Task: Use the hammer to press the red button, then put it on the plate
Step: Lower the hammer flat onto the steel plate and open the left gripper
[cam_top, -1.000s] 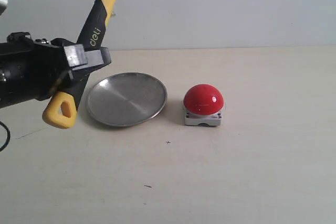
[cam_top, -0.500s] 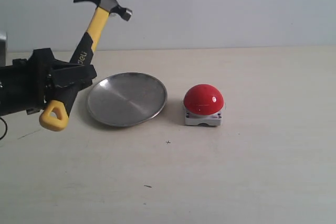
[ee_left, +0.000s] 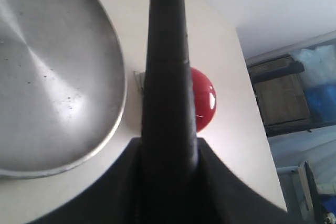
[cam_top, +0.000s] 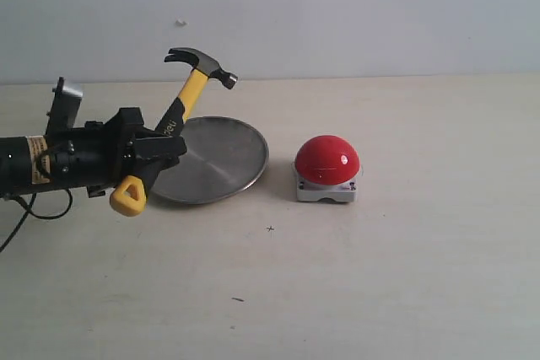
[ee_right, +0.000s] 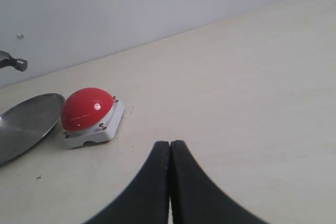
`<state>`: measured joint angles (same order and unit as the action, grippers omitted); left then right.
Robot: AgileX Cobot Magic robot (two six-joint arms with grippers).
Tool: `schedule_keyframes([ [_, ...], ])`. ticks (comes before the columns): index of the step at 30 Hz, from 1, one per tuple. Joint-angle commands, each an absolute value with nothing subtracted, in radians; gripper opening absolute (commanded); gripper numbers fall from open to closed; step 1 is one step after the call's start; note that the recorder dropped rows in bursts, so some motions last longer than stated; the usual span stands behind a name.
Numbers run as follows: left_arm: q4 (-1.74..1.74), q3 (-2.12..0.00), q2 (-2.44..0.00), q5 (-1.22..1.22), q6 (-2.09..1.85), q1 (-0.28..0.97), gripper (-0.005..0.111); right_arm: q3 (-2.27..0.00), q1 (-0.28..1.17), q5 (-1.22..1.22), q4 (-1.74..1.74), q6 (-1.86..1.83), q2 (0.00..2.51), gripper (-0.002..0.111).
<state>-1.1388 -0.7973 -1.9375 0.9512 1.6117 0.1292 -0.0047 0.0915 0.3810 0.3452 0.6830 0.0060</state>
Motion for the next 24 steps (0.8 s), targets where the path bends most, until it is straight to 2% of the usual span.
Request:
schedule_keyframes([
  [1, -1.118, -0.848, -1.996, 1.011, 1.566, 0.13, 0.0, 0.0, 0.094, 0.376, 0.342, 0.682, 0.0, 0.0],
  [8, -1.121, -0.926, -2.052, 0.896, 1.494, 0.211, 0.0, 0.0, 0.094, 0.376, 0.342, 0.682, 0.0, 0.0],
  [13, -1.118, -0.978, -2.053, 0.724, 1.496, 0.269, 0.0, 0.0, 0.094, 0.376, 0.342, 0.682, 0.0, 0.0],
  [24, -1.067, -0.981, -2.062, 0.669, 1.521, 0.278, 0.0, 0.0, 0.094, 0.376, 0.342, 0.682, 0.0, 0.0],
])
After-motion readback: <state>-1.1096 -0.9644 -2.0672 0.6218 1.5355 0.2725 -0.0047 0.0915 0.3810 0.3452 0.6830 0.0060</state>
